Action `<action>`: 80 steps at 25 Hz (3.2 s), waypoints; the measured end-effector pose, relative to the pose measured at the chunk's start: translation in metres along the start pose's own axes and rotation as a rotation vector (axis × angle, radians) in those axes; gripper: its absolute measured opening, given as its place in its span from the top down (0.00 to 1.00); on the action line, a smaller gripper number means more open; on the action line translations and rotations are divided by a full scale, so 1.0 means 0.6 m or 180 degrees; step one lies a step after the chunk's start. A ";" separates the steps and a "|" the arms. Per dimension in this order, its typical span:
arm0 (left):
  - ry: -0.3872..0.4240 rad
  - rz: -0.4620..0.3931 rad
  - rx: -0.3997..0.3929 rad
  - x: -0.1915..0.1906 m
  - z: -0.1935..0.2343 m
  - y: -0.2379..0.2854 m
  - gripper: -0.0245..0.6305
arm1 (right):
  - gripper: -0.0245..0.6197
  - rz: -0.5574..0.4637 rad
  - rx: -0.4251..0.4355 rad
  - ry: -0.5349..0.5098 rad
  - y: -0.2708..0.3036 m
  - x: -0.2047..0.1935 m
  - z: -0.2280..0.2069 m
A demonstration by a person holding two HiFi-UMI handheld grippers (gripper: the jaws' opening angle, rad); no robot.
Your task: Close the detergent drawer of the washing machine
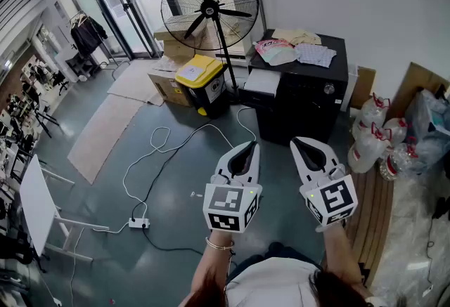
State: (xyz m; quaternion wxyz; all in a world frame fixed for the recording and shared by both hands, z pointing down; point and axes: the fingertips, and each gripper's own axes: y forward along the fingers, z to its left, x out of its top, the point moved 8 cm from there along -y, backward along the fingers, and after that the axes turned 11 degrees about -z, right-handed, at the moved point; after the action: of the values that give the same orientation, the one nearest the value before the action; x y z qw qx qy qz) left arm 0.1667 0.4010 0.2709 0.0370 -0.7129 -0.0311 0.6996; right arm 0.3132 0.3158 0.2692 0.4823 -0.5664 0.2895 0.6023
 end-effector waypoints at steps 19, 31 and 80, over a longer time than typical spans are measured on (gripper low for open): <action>0.0007 0.0075 0.0121 -0.020 -0.035 0.051 0.93 | 0.92 -0.0254 0.0115 0.0239 0.000 -0.032 -0.075; 0.0021 0.0100 0.0078 -0.033 0.008 0.114 0.93 | 0.92 -0.0226 0.0095 0.0313 0.063 -0.061 -0.107; -0.0125 0.0258 -0.0615 -0.164 0.406 0.378 0.93 | 0.92 0.0182 -0.0828 0.0186 0.414 -0.211 -0.178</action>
State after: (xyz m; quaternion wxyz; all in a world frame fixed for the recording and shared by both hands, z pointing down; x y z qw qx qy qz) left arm -0.0803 0.1677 0.3427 -0.0609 -0.7000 -0.0703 0.7081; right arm 0.1169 0.0970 0.3215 0.3788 -0.6330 0.2389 0.6315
